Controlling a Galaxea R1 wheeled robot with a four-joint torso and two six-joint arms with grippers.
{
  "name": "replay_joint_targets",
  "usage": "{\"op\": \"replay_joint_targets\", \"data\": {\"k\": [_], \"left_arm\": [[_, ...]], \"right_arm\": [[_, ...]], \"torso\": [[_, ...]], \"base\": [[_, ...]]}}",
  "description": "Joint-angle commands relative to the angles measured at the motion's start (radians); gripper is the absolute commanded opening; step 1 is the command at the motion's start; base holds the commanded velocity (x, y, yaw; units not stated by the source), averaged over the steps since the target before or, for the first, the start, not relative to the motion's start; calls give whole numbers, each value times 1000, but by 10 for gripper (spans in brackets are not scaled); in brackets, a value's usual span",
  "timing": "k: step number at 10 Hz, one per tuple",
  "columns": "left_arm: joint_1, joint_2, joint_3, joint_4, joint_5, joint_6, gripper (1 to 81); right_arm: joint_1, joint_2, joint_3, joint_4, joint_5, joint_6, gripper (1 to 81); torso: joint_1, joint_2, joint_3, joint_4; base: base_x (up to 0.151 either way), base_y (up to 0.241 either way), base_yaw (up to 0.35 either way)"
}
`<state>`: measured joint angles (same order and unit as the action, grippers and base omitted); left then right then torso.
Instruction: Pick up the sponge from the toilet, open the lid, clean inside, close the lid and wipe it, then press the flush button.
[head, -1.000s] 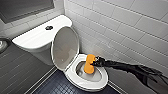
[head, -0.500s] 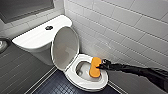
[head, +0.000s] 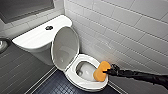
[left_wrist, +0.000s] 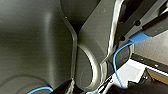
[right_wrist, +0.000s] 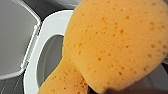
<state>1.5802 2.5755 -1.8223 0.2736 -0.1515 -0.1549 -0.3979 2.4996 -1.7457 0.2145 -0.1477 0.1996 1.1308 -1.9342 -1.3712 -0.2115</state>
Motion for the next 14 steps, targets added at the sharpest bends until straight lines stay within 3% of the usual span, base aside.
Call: {"op": "replay_joint_targets", "data": {"k": [1, 6, 10, 12, 14], "left_arm": [[30, 2, 28, 15, 81, 6, 811], [30, 5, 34, 18, 81, 11, 811], [21, 14, 34, 18, 82, 28, 811], [17, 16, 32, 18, 82, 28, 811], [17, 11, 28, 18, 81, 28, 811]], "right_arm": [[35, -149, 127, 22, -58, 24, 10], [-109, -305, 340, 8, -15, 24, 10], [-218, -429, 535, -87, 20, 23, 10], [-189, -473, 568, -105, 46, 23, 10], [-96, -448, 571, -99, 37, 24, 10]], "torso": [[0, 0, 0, 0], [0, 0, 0, 0], [0, 0, 0, 0], [0, 0, 0, 0], [0, 0, 0, 0]], "base": [[0, 0, 0], [0, 0, 0], [0, 0, 0], [0, 0, 0], [0, 0, 0]]}}
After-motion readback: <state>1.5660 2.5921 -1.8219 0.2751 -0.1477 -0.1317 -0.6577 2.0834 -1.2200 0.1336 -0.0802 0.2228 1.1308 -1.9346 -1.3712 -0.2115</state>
